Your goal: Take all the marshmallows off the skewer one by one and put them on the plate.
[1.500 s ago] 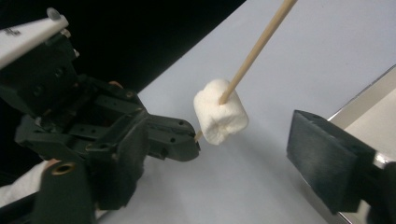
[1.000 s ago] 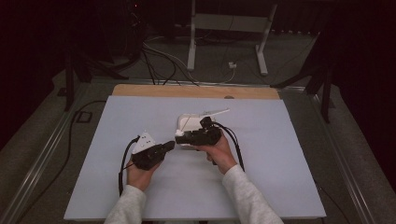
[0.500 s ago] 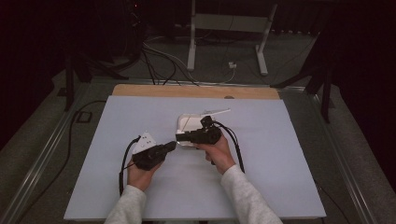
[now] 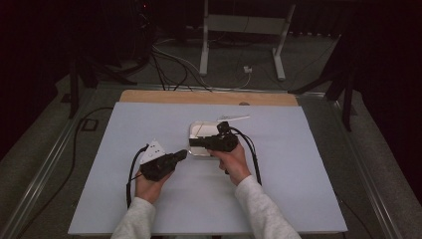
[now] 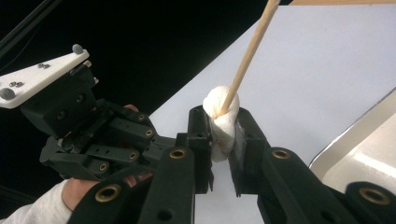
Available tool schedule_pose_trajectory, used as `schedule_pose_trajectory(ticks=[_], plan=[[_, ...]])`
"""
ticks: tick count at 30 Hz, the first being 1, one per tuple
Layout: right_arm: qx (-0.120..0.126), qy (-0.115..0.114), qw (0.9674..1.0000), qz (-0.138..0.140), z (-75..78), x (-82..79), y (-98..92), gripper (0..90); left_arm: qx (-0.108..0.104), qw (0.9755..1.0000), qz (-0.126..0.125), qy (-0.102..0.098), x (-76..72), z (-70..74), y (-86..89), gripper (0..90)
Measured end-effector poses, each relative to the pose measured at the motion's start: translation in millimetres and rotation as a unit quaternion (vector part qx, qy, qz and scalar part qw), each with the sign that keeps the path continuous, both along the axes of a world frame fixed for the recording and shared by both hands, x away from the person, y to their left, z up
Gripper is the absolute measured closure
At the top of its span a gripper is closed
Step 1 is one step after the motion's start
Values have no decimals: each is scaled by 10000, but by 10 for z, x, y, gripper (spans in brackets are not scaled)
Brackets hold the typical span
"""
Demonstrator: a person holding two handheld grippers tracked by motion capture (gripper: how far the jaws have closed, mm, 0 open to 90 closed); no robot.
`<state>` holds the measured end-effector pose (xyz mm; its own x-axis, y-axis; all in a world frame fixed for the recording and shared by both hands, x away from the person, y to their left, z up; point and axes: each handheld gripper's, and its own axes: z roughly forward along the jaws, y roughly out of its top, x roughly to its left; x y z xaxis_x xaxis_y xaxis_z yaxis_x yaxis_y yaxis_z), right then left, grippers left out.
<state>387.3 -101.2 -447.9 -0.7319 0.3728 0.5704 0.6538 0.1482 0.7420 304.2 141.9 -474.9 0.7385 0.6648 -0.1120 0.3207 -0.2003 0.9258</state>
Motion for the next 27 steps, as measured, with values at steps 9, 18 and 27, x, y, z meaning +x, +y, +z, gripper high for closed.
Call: schedule_pose_trajectory(ticks=[9,18,27], plan=[[124,29,9998,-127,41,10,-60,800,180,9997,42,-150,-23,4,-14,900],[392,-227,9973,-574,289,85,-475,814,506,9986,-17,-122,-40,-45,-37,900],[217,-475,9962,-693,406,90,-613,815,442,9989,121,-26,-17,-67,20,900]])
